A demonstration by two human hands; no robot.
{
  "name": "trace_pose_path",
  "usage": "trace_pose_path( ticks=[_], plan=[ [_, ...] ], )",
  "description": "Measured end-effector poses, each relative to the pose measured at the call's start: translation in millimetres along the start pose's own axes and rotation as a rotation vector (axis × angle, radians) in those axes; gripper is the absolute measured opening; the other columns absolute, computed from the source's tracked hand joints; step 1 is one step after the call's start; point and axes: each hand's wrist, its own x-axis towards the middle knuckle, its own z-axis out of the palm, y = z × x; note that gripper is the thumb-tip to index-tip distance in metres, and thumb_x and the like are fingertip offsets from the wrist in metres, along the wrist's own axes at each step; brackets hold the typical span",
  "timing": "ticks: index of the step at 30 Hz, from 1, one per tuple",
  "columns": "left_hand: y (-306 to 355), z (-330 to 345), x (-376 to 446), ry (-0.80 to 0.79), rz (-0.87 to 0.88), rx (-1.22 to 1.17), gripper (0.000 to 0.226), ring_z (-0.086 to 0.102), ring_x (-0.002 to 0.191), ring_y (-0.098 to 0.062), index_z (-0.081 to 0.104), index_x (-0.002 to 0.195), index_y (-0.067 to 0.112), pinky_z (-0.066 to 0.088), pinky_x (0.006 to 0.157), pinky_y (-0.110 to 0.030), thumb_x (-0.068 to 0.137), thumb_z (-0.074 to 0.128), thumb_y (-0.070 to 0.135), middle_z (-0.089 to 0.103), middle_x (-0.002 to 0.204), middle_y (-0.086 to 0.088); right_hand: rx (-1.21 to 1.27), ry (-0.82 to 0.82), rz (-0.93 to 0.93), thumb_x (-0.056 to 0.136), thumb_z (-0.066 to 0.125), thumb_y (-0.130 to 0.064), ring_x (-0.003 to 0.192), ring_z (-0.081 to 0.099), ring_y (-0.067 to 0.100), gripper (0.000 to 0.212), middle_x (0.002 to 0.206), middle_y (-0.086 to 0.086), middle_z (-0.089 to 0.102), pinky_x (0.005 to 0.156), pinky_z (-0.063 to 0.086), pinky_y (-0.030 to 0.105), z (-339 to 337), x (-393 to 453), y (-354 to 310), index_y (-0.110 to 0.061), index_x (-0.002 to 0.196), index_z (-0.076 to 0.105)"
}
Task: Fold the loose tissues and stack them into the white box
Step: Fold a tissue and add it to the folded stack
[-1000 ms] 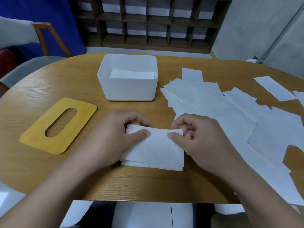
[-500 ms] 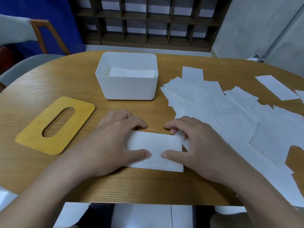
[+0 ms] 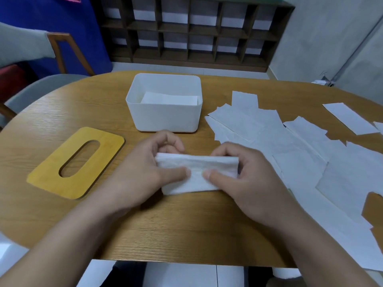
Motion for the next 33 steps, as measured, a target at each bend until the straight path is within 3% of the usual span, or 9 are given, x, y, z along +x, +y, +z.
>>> trace_pose_path(
  ticks=[3,6,9,15,21,24,30,33],
  plan=[
    [1,11,3,0.124,0.045,-0.293,0.030,0.063,0.086,-0.026,0.070,0.107,0.015,0.049,0.081,-0.041,0.085,0.089,0.006,0.068,0.094,-0.006,0.252,0.155,0.012,0.100,0.080,-0.023,0.092,0.074,0.013,0.009,0.095,-0.005,0.076,0.079,0.060,0.037,9,8,1,-0.028,0.104,0.073],
    [0,23,4,0.236,0.108,-0.253,0.026,0.065,0.082,-0.018,0.068,0.108,0.013,0.053,0.075,-0.033,0.092,0.083,-0.002,0.070,0.091,-0.001,0.337,0.185,0.036,0.101,0.079,-0.020,0.101,0.076,0.017,0.015,0.104,-0.002,0.078,0.089,0.065,0.049,20,13,6,-0.029,0.110,0.071],
    [-10,28,5,0.296,0.157,-0.084,0.041,0.065,0.084,-0.014,0.065,0.117,0.019,0.052,0.078,-0.032,0.089,0.083,-0.004,0.069,0.096,0.002,0.316,0.179,0.058,0.097,0.083,-0.019,0.098,0.076,0.022,0.025,0.104,0.001,0.076,0.085,0.065,0.057,28,15,14,-0.029,0.114,0.067],
    [-15,29,6,0.322,0.155,-0.161,0.065,0.067,0.087,-0.019,0.055,0.137,0.028,0.057,0.081,-0.043,0.080,0.076,0.003,0.070,0.098,0.001,0.362,0.216,0.046,0.094,0.079,-0.010,0.090,0.073,0.037,0.027,0.098,0.008,0.072,0.075,0.062,0.061,29,14,18,-0.023,0.115,0.066],
    [-18,29,5,0.326,0.157,-0.127,0.071,0.066,0.092,-0.024,0.052,0.142,0.035,0.057,0.085,-0.051,0.081,0.073,0.005,0.067,0.107,-0.005,0.327,0.209,0.043,0.091,0.075,-0.019,0.091,0.073,0.030,0.030,0.101,0.004,0.071,0.075,0.061,0.055,32,14,17,-0.025,0.118,0.065],
    [-21,28,7,0.342,0.154,-0.121,0.069,0.066,0.093,-0.019,0.051,0.142,0.035,0.057,0.087,-0.047,0.083,0.070,0.005,0.066,0.105,-0.002,0.367,0.214,0.054,0.094,0.074,-0.017,0.092,0.074,0.031,0.029,0.103,0.007,0.072,0.074,0.062,0.052,32,14,17,-0.025,0.120,0.063],
    [-24,26,7,0.320,0.158,-0.135,0.068,0.066,0.093,-0.020,0.049,0.144,0.035,0.059,0.087,-0.047,0.087,0.071,0.005,0.066,0.104,-0.003,0.356,0.198,0.089,0.104,0.071,-0.008,0.086,0.075,0.011,0.030,0.099,0.002,0.074,0.063,0.058,0.025,32,13,16,-0.027,0.124,0.060],
    [-25,26,7,0.313,0.164,-0.130,0.069,0.066,0.095,-0.023,0.048,0.146,0.035,0.059,0.089,-0.049,0.088,0.072,0.006,0.066,0.106,-0.005,0.327,0.184,0.097,0.103,0.070,-0.007,0.084,0.074,0.009,0.034,0.099,0.000,0.073,0.060,0.055,0.023,32,13,17,-0.029,0.126,0.059]
  ],
)
